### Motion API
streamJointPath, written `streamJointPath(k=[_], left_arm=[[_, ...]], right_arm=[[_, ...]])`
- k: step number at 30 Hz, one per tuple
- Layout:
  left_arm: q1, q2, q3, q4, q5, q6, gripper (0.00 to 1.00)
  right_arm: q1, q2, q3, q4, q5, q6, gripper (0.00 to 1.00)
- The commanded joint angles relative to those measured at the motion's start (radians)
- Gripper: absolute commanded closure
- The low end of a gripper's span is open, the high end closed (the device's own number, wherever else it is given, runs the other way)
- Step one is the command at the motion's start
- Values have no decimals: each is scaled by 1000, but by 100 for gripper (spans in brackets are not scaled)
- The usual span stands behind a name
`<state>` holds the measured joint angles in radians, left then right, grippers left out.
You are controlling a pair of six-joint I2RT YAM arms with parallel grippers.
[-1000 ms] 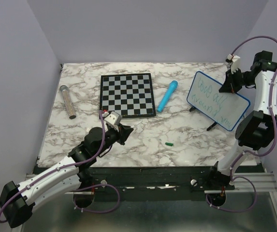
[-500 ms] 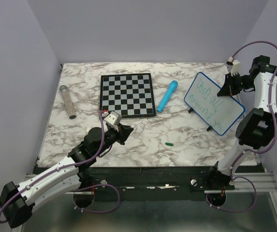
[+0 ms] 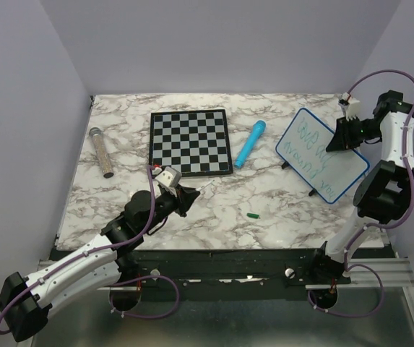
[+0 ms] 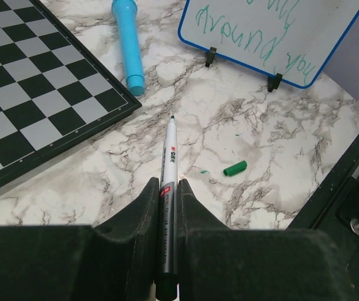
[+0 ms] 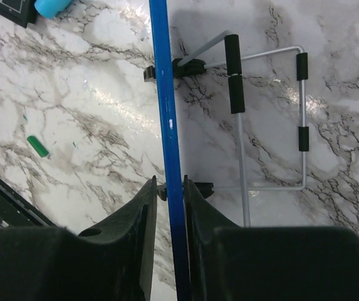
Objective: Write a sentence on the whiteboard
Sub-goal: Put down the whiteboard on the whiteboard stand.
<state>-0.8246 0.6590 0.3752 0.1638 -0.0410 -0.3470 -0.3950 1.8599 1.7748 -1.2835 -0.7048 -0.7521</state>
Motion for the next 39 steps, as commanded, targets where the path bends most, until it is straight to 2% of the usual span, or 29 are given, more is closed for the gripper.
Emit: streamJointPath(k=[1, 4, 6, 10, 14, 23, 39], left_arm=[[4, -10, -9, 19, 23, -1, 100], [4, -10, -4, 16, 23, -1, 100], [4, -12, -4, 14, 23, -3, 100], [4, -12, -1, 11, 23, -4, 100], [4, -9, -1, 9, 24, -4, 100], [4, -9, 2, 8, 27, -7, 100], [4, 1, 2, 8, 30, -10, 100]], right_arm=[[-10, 31, -12, -50, 34, -7, 68], [-13, 48, -3, -45, 37, -7, 65], [-16, 56, 3, -40, 47, -6, 58], [-21, 65, 27, -33, 60, -7, 56], [-25, 56, 52, -22, 85, -13, 49], [-28, 51, 123, 1, 149, 3, 43], [-30, 119, 175, 12, 188, -3, 41]])
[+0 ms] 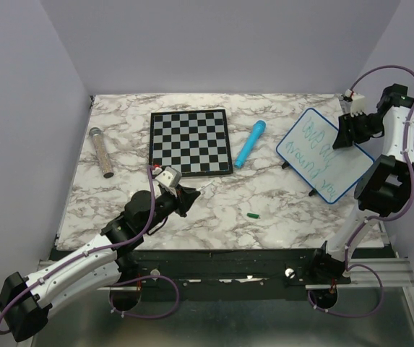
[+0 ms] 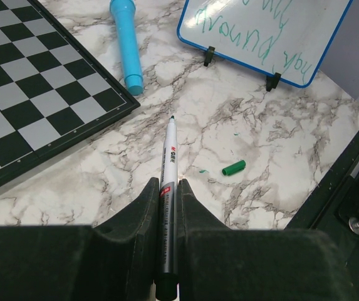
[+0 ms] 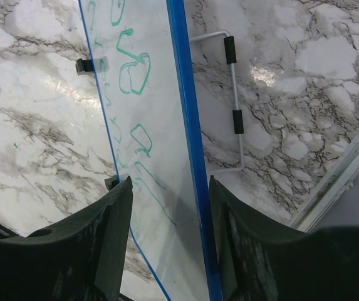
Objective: Write a sentence on the whiteboard
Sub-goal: Put down the whiteboard on the whiteboard stand.
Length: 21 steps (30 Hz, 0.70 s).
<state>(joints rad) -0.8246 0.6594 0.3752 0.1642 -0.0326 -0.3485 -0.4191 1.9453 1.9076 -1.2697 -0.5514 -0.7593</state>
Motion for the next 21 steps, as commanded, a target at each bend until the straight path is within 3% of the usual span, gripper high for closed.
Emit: streamJointPath(k=[1, 21], left_arm=[[4, -1, 2, 8, 22, -9, 100], [4, 5, 13, -3, 20, -14, 100]], right_arm=[[-6, 35, 45, 0, 36, 3, 40], [-17, 84, 64, 41, 62, 11, 33]])
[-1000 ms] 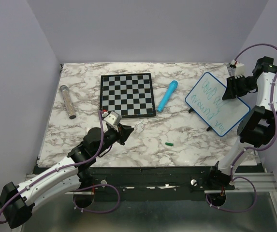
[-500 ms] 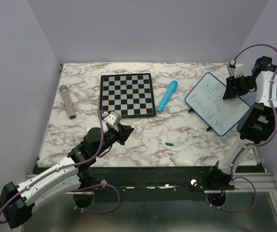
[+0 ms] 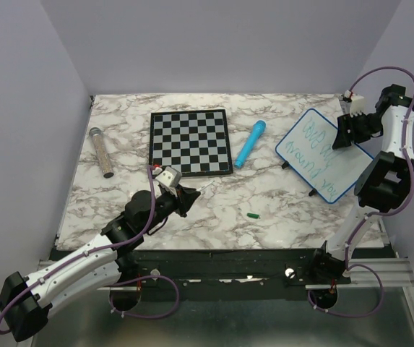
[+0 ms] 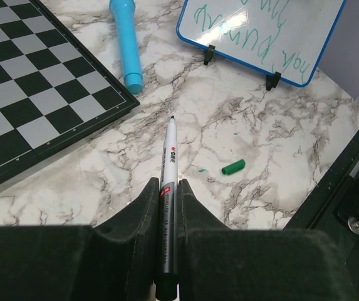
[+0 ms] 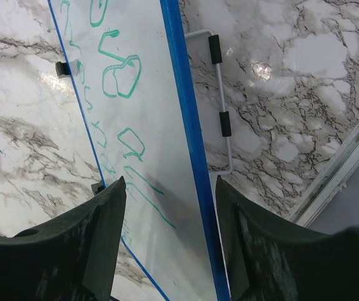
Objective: Write a sentence on the whiteboard
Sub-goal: Put down the whiteboard on the whiteboard stand.
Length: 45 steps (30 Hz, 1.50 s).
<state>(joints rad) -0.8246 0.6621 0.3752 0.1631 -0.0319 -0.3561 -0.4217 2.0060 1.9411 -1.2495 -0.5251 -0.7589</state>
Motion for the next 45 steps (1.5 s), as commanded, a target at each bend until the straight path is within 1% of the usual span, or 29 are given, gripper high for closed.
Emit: streamJointPath(k=[1, 9, 11, 12, 14, 17, 18, 19, 21, 22, 25, 27, 28, 29, 30, 31, 33, 34, 36, 37, 38, 41, 42, 44, 45], left_arm=[[5, 2, 13, -4, 20, -6, 100], [4, 5, 18, -7, 21, -9, 100], [4, 5, 19, -11, 20, -9, 100], [4, 7, 22, -14, 20, -9, 100], [4, 7, 22, -13, 20, -9, 100], [4, 14, 27, -13, 20, -9, 100], [5, 17, 27, -11, 20, -9, 100], [4, 19, 28, -8, 21, -9, 100], [4, 31, 31, -4, 24, -9, 100], [4, 34, 34, -1, 26, -9, 100], [4, 45, 42, 3, 30, -11, 100], [5, 41, 45, -5, 29, -12, 100], [5, 36, 47, -8, 27, -14, 100], [4, 30, 47, -13, 26, -14, 100], [5, 21, 47, -16, 23, -14, 100], [5, 14, 48, -26, 18, -14, 100], [5, 7, 50, -34, 15, -9, 100], [5, 7, 54, -42, 10, -7, 100], [5, 5, 57, -48, 9, -6, 100], [4, 4, 59, -50, 7, -6, 100], [4, 4, 60, -48, 7, -7, 100], [4, 5, 57, -37, 7, -17, 100], [4, 7, 54, -31, 6, -24, 100], [5, 8, 47, -14, 7, -33, 100], [4, 10, 45, -10, 10, -40, 100]], right_arm=[[-17, 28, 30, 25, 36, 13, 33], [-32, 48, 41, 28, 20, 12, 31], [-35, 37, 48, 19, 5, 7, 28], [-35, 28, 50, 22, -10, 7, 25], [-35, -6, 55, 21, -29, -2, 23], [-35, -15, 67, -31, -73, -20, 15], [-35, -21, 59, -31, -93, -20, 3], [-35, -30, 44, 2, -96, -19, 0], [-35, -87, -32, 76, -95, 19, 0], [-35, -108, -63, 160, -93, 38, 0], [-35, -167, -157, 296, -107, 105, 0], [-35, -219, -210, 364, -122, 153, 0], [-35, -239, -270, 446, -122, 170, 0], [-35, -265, -309, 490, -122, 187, 0], [-35, -285, -339, 530, -110, 213, 0], [-35, -323, -367, 609, -105, 230, 0], [-35, -354, -428, 662, -57, 260, 0], [-35, -395, -456, 730, -40, 273, 0], [-35, -444, -542, 806, -6, 291, 0], [-35, -469, -566, 858, -3, 293, 0], [-35, -513, -586, 874, 0, 293, 0], [-35, -575, -651, 891, -74, 264, 0], [-35, -617, -689, 891, -140, 238, 0], [-35, -673, -734, 875, -215, 205, 0], [-35, -731, -754, 875, -283, 184, 0]])
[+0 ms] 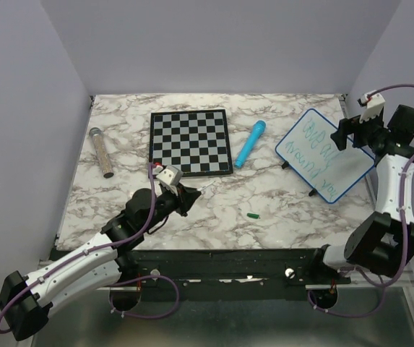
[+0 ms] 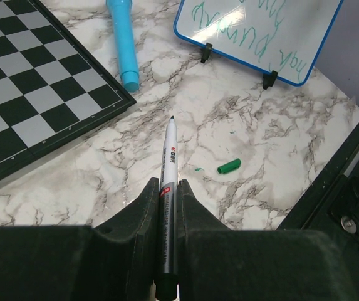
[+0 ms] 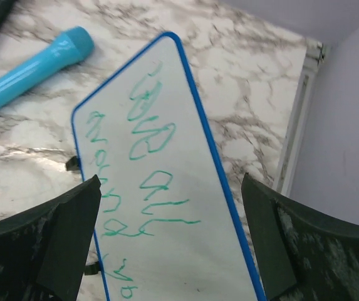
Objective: Write a sentence on the whiteboard
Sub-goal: Put down the whiteboard on the whiteboard stand, then pick up the pen cap from the center of the board.
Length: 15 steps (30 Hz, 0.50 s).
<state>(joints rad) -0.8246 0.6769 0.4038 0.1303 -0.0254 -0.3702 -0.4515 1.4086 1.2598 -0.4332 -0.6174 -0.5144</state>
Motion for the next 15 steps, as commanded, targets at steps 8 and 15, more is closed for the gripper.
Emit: streamJointPath(k=[8, 15], left_arm=[[7, -42, -42, 61, 48, -73, 100], [7, -36, -126, 169, 74, -122, 100]], right_arm=[[39, -165, -139, -624, -758, -634, 0], [443, -69, -276, -637, -427, -633, 20]])
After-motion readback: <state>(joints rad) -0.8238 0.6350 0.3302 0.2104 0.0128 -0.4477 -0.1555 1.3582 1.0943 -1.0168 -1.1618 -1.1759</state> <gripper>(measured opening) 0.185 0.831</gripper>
